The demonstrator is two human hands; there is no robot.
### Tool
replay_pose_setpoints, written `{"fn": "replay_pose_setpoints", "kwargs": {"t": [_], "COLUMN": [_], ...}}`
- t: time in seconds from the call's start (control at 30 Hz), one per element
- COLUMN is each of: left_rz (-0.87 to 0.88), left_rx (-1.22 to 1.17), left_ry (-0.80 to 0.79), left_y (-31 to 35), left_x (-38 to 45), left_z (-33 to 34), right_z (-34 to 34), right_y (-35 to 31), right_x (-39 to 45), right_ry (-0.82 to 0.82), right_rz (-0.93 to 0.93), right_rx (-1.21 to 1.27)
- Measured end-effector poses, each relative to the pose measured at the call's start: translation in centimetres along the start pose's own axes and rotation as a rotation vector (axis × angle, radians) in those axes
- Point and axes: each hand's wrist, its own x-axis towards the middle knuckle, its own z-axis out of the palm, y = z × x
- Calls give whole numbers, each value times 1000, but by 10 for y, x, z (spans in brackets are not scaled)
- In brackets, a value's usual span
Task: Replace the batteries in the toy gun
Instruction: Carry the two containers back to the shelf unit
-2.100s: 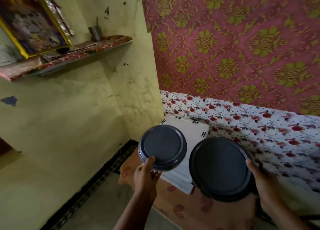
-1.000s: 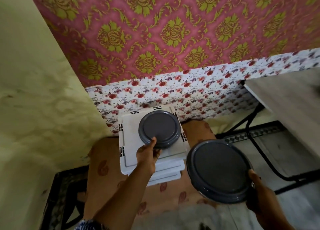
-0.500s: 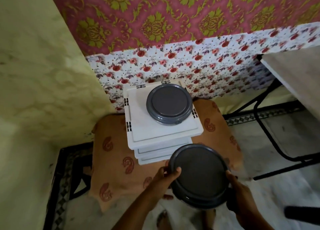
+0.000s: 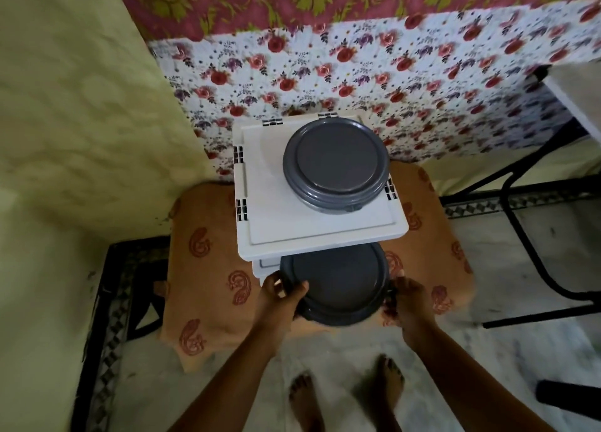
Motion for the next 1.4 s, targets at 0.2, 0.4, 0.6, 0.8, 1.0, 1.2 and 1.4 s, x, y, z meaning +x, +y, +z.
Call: {"fn": "replay_pose_setpoints", "kwargs": {"t": [0.2, 0.4, 0.6, 0.8, 1.0, 1.2, 1.4], "left_rz": [91, 10, -51, 52, 287, 675, 806], "left_rx": [-8, -97, -126, -211, -162, 527, 860], "left_ry": [62, 65, -82, 108, 402, 355, 220], "left_y": [-4, 10, 9, -3, 11, 52, 58], "left_x": [22, 34, 25, 12, -6, -22, -4], "left_z": [13, 23, 22, -1, -30, -32, -32], "right_z": [18, 24, 17, 0, 6, 70, 148], "right_y": [-15, -42, -34, -22, -36, -82, -122], "right_x": [15, 34, 47, 5, -68, -100, -112], "right_ry": [-13, -152, -23, 53, -163, -228, -190], "right_rz": [27, -13, -214, -504, -768, -1310, -1334], "right_rx": [145, 261, -3, -398, -520, -761, -1453]}}
